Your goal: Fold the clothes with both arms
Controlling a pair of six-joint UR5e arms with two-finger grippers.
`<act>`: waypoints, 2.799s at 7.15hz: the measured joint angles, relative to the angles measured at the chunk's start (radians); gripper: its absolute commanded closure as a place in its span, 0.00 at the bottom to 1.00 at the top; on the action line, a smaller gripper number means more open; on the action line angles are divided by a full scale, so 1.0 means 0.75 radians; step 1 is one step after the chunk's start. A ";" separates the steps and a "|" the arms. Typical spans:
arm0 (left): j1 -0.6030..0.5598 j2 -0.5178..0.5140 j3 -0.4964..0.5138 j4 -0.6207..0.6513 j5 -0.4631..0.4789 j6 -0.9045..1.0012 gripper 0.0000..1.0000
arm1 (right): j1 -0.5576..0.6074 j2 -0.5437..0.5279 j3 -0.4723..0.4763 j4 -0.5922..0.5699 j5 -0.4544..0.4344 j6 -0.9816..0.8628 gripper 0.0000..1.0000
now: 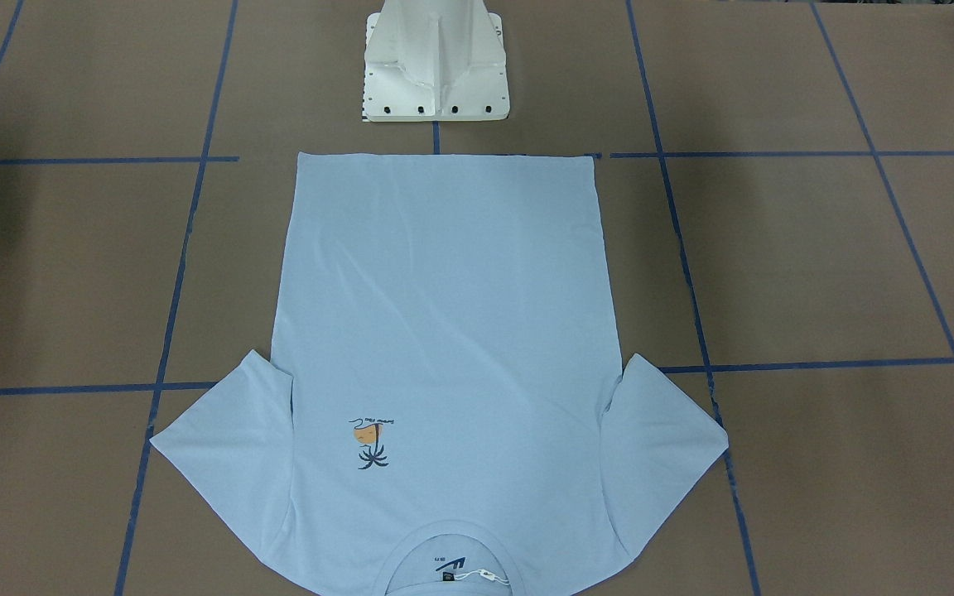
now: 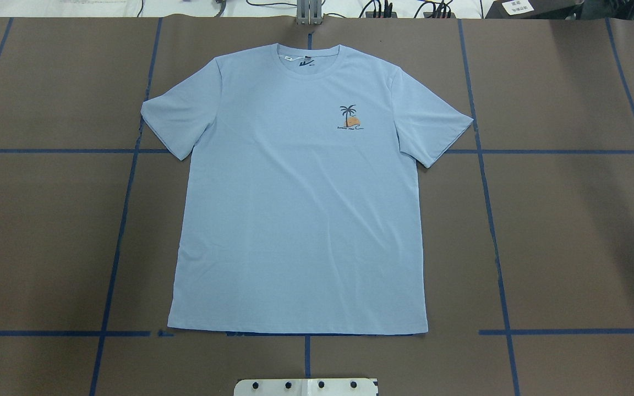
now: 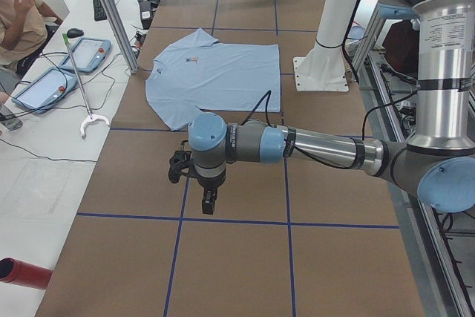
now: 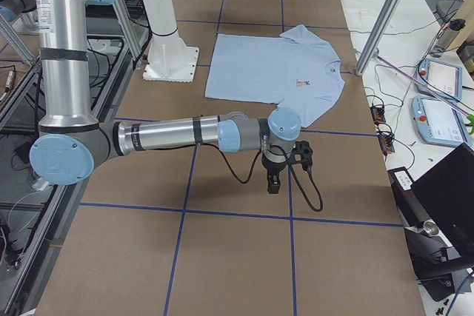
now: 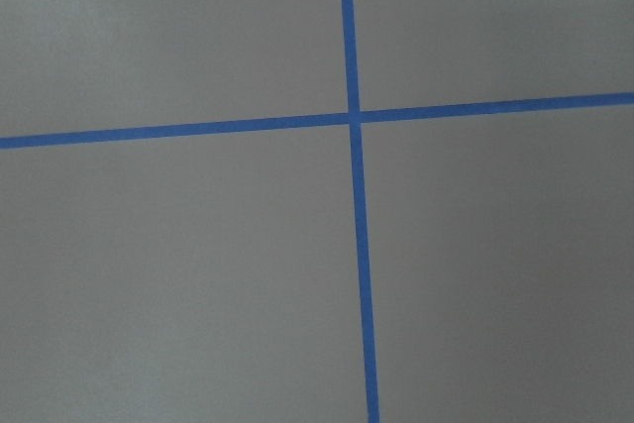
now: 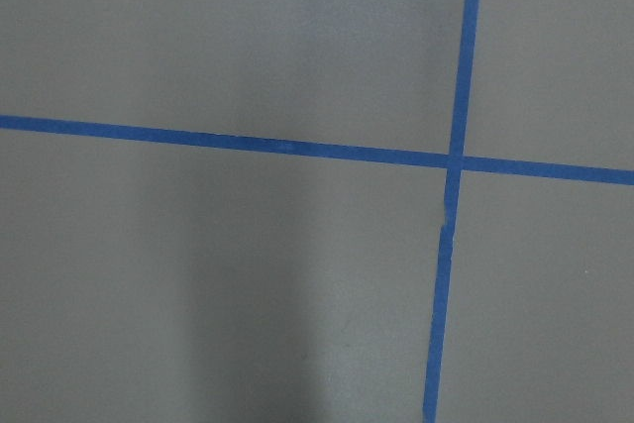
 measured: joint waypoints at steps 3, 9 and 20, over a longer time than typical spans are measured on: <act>0.011 -0.017 -0.019 -0.100 -0.111 -0.010 0.00 | -0.138 0.026 -0.012 0.106 0.016 0.065 0.00; 0.020 -0.019 -0.004 -0.260 -0.258 -0.048 0.01 | -0.475 0.655 -0.562 0.653 -0.155 0.833 0.07; 0.022 -0.011 -0.013 -0.296 -0.264 -0.034 0.01 | -0.694 0.717 -0.734 0.869 -0.473 1.264 1.00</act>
